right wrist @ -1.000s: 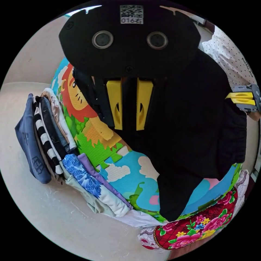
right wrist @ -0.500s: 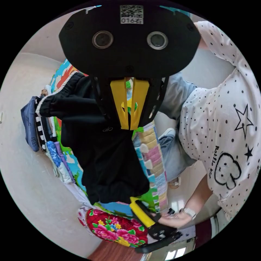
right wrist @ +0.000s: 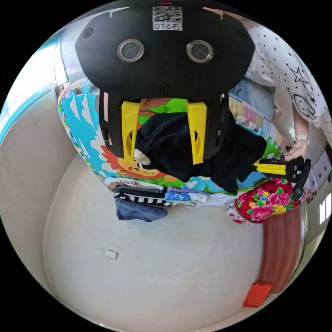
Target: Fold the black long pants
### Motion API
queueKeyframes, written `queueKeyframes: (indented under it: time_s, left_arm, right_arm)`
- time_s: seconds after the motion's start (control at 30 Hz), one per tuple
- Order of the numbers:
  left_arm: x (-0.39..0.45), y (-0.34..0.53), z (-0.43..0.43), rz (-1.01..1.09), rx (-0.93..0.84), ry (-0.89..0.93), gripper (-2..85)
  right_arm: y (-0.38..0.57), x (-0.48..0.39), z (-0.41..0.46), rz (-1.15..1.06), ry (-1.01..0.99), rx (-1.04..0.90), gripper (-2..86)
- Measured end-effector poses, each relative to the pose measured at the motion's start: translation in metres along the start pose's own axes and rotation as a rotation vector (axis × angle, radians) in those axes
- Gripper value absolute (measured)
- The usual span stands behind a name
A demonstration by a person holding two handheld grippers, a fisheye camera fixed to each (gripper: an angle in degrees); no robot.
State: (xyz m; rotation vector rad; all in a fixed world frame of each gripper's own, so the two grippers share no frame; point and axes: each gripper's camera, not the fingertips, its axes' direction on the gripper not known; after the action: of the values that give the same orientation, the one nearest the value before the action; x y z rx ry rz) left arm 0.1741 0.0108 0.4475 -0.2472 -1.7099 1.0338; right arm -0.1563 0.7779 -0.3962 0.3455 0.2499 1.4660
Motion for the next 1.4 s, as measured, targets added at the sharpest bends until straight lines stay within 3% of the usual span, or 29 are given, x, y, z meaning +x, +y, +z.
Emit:
queueKeyframes:
  time_s: [0.13, 0.2, 0.3, 0.47, 0.7, 0.8, 0.9, 1.07, 1.13, 1.2, 1.3, 1.4]
  left_arm:
    - [-0.01, 0.002, 0.015, -0.107, 0.016, 0.028, 7.7]
    - [-0.006, 0.003, 0.032, -0.105, -0.077, -0.036, 8.9]
    - [0.004, 0.013, 0.054, -0.038, -0.198, -0.127, 9.2]
    - [0.018, 0.035, 0.053, 0.076, -0.161, -0.202, 8.3]
    - [-0.002, 0.06, 0.002, 0.03, -0.087, -0.064, 4.5]
    - [-0.021, 0.065, 0.006, 0.032, -0.154, -0.25, 4.2]
    - [-0.052, 0.048, 0.045, 0.087, -0.255, -0.384, 3.6]
    - [-0.124, -0.039, 0.069, 0.148, -0.228, -0.487, 2.2]
    - [-0.161, -0.082, 0.043, 0.064, -0.176, -0.597, 1.9]
    - [-0.201, -0.109, -0.028, -0.098, 0.053, -0.771, 1.7]
    - [-0.234, -0.098, -0.108, -0.192, 0.346, -0.65, 1.8]
    - [-0.248, -0.062, -0.133, -0.148, 0.487, -0.527, 2.1]
  right_arm:
    - [0.018, 0.054, 0.037, 0.101, -0.048, -0.184, 20.2]
    - [0.031, 0.062, 0.049, 0.099, -0.08, -0.262, 16.1]
    - [0.059, 0.065, 0.022, 0.041, 0.007, -0.195, 9.9]
    - [0.108, 0.117, -0.082, 0.09, 0.018, -0.034, 8.0]
    - [0.158, 0.144, -0.159, 0.028, 0.156, -0.054, 7.5]
    - [0.163, 0.144, -0.148, -0.073, 0.247, -0.154, 7.4]
    - [0.143, 0.158, -0.113, -0.185, 0.169, -0.148, 7.1]
    - [0.003, 0.202, 0.0, -0.247, 0.058, -0.222, 6.3]
    - [-0.062, 0.209, 0.023, -0.238, 0.07, -0.243, 6.1]
    - [-0.116, 0.219, 0.014, -0.203, 0.137, -0.155, 6.1]
    - [-0.16, 0.256, -0.05, 0.006, 0.236, 0.092, 6.1]
    - [-0.142, 0.292, -0.103, 0.111, 0.236, 0.344, 6.1]
